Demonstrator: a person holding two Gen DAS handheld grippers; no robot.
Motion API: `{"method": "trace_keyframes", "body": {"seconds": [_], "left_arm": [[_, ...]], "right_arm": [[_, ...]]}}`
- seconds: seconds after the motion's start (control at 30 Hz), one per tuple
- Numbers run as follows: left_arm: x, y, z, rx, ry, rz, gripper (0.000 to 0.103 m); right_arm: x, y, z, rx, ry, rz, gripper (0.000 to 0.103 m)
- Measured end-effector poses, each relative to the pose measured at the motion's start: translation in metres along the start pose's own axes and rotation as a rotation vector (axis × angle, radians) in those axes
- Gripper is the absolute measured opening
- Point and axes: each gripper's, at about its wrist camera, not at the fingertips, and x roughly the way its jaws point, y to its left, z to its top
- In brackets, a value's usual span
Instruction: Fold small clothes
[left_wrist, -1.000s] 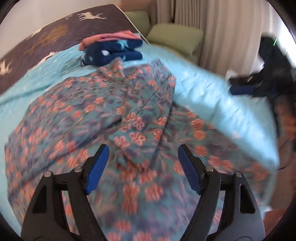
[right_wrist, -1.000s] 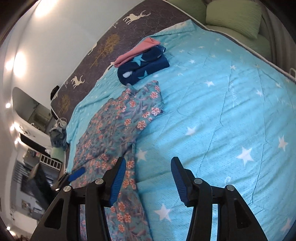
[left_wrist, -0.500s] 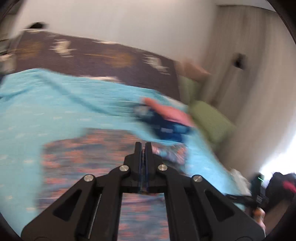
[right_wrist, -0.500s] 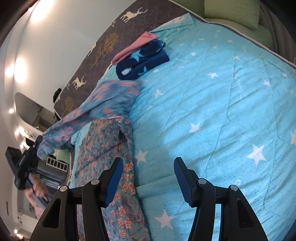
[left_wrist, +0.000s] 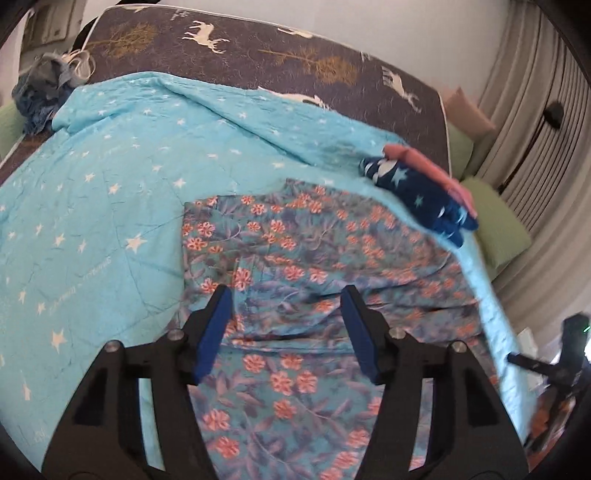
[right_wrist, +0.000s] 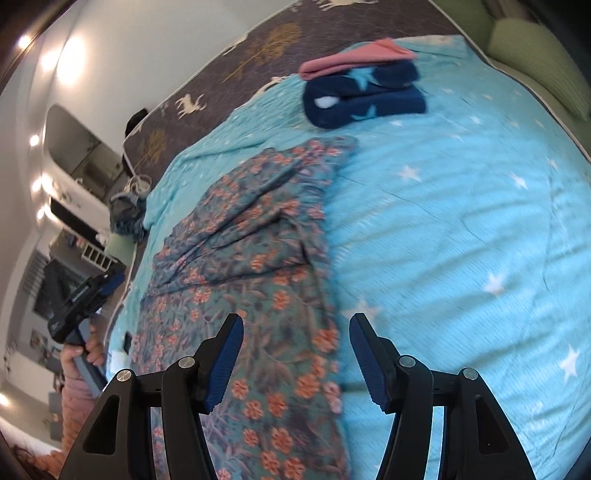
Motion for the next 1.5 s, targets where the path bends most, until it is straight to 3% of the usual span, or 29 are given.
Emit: {"method": "trace_keyframes", "body": {"seconds": [0.2, 0.3, 0.33, 0.4, 0.43, 0.5, 0.63, 0.73, 0.8, 0.87, 0.93, 1.03, 1.07, 1.2, 1.27, 1.33, 1.37, 1.4, 1.43, 1.5], "left_arm": [[0.056, 0.026, 0.005, -0.051, 0.13, 0.051, 0.064], [0.073, 0.03, 0.008, -0.099, 0.16, -0.026, 0.06], [0.076, 0.028, 0.009, -0.105, 0.171, -0.061, 0.054], [0.085, 0.02, 0.012, -0.1, 0.214, -0.148, 0.014], [0.087, 0.015, 0.014, -0.096, 0.223, -0.176, 0.008], [0.08, 0.005, 0.021, -0.101, 0.201, -0.21, 0.009], [0.039, 0.006, 0.045, -0.198, 0.071, -0.351, 0.009], [0.016, 0.021, 0.057, -0.236, -0.004, -0.323, 0.01], [0.019, 0.03, 0.057, -0.248, 0.018, -0.312, 0.013], [0.036, 0.037, 0.045, -0.272, 0.092, -0.298, 0.014], [0.054, 0.04, 0.028, -0.296, 0.146, -0.254, 0.014], [0.067, 0.045, 0.008, -0.321, 0.178, -0.226, 0.014], [0.069, 0.047, 0.003, -0.334, 0.192, -0.225, 0.016], [0.066, 0.052, -0.005, -0.359, 0.21, -0.223, 0.055], [0.066, 0.049, -0.006, -0.342, 0.202, -0.244, 0.063], [0.073, 0.043, -0.002, -0.315, 0.219, -0.241, 0.064], [0.076, 0.039, -0.001, -0.302, 0.218, -0.241, 0.062], [0.08, 0.036, 0.002, -0.293, 0.217, -0.249, 0.029], [0.081, 0.03, 0.004, -0.286, 0.234, -0.284, 0.003], [0.067, 0.019, 0.01, -0.301, 0.222, -0.386, 0.006]], "right_arm": [[0.011, 0.014, 0.007, -0.075, 0.006, -0.078, 0.061], [0.024, 0.022, 0.016, -0.142, -0.009, -0.21, 0.061], [0.029, 0.025, 0.02, -0.167, -0.011, -0.244, 0.061], [0.042, 0.032, 0.031, -0.209, -0.017, -0.302, 0.061], [0.047, 0.035, 0.036, -0.223, -0.02, -0.316, 0.061], [0.061, 0.041, 0.05, -0.254, -0.024, -0.329, 0.062], [0.092, 0.046, 0.07, -0.295, 0.004, -0.407, 0.063], [0.091, 0.03, 0.077, -0.246, -0.032, -0.488, 0.06], [0.067, 0.003, 0.08, -0.107, -0.101, -0.471, 0.06], [0.048, -0.026, 0.079, 0.022, -0.125, -0.428, 0.061], [0.045, -0.051, 0.073, 0.106, -0.067, -0.379, 0.061], [0.044, -0.062, 0.058, 0.11, -0.014, -0.401, 0.061], [0.041, -0.059, 0.056, 0.08, -0.016, -0.405, 0.062], [0.019, -0.051, 0.052, 0.031, -0.03, -0.386, 0.062], [0.008, -0.046, 0.054, 0.025, -0.06, -0.376, 0.062], [-0.001, -0.041, 0.057, 0.017, -0.089, -0.361, 0.063], [-0.003, -0.037, 0.058, 0.014, -0.097, -0.35, 0.063], [-0.005, -0.033, 0.058, 0.012, -0.103, -0.334, 0.063], [-0.005, -0.029, 0.058, 0.008, -0.105, -0.317, 0.063], [0.001, -0.02, 0.058, 0.001, -0.106, -0.301, 0.063]]}}
